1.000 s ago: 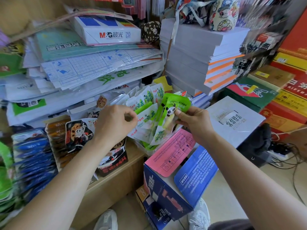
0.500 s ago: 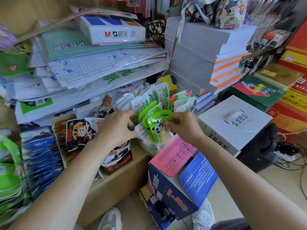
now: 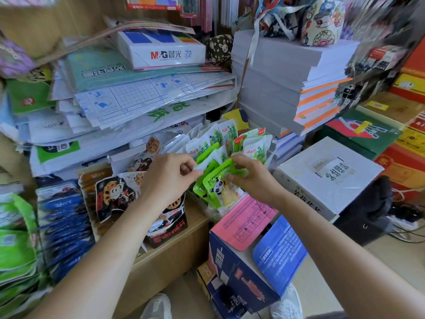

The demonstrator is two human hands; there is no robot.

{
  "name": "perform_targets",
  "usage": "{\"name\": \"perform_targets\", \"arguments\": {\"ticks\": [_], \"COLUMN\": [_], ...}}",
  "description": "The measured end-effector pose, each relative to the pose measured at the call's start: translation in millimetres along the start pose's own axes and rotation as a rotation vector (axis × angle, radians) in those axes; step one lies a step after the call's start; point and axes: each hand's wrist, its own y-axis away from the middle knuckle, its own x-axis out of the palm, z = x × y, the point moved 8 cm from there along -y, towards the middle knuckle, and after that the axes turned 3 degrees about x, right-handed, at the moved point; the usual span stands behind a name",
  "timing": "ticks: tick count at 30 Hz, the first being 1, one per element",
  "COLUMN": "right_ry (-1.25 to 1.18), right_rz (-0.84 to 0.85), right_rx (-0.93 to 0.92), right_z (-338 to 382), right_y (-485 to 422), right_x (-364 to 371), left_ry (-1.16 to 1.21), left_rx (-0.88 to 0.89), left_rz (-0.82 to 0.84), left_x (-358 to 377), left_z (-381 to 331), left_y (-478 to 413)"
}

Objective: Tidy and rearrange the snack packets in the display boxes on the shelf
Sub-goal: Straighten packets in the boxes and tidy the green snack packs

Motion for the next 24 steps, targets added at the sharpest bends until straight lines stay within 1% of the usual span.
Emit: {"name": "perform_targets", "arguments": {"ticks": [3, 5, 7, 8, 10, 11, 14, 17, 20, 24], "right_ry": [-0.117, -0.197, -0.207, -0.219, -0.275, -0.299, -0.345, -0.324, -0.237, -0.234], "right_rz": [0.028, -0.040, -0.126, -0.133, -0.103, -0.085, 0.003, 0.104, 0.089, 0.076], "right_rx": [0.032, 0.033, 0.005, 0.002, 0.031, 0.054, 0.108, 0.122, 0.085, 0.021], "right_z": [-2.4, -1.8, -0.6, 0.2, 1.0, 1.4, 6.4, 9.4, 12.3, 22.3], "right_y": [-3.1, -1.2, 0.3, 0.2, -2.9, -5.9, -14.4, -21.3, -21.7, -15.6], "right_x": [4.6, -1.5, -7.2, -7.1, -4.4, -3.3, 0.3, 4.4, -0.1, -1.2], "left_ry": [0.026, 0.074, 0.105, 0.130, 0.164, 0.146, 0.050, 0.061, 0.161, 0.206], "left_rx": [-0.024, -0.046, -0.031, -0.017, -0.017, -0.022, -0.015, -0.040, -0.099, -0.088], "left_rz": [-0.035, -0.067, -0.069, -0.056, -0.009, 0.008, 0.012, 0.010, 0.016, 0.002], "left_x": [-0.7, -3.5, -3.5, -1.0, 8.4, 13.4, 17.9, 15.5, 15.6, 11.0], "left_z": [5.8, 9.6, 6.6, 3.5, -1.6, -3.4, -7.9, -0.1, 15.0, 14.3], "left_y": [-1.9, -2.7, -4.9, -7.0, -12.2, -15.0, -18.4, -17.3, -14.3, -14.3]}}
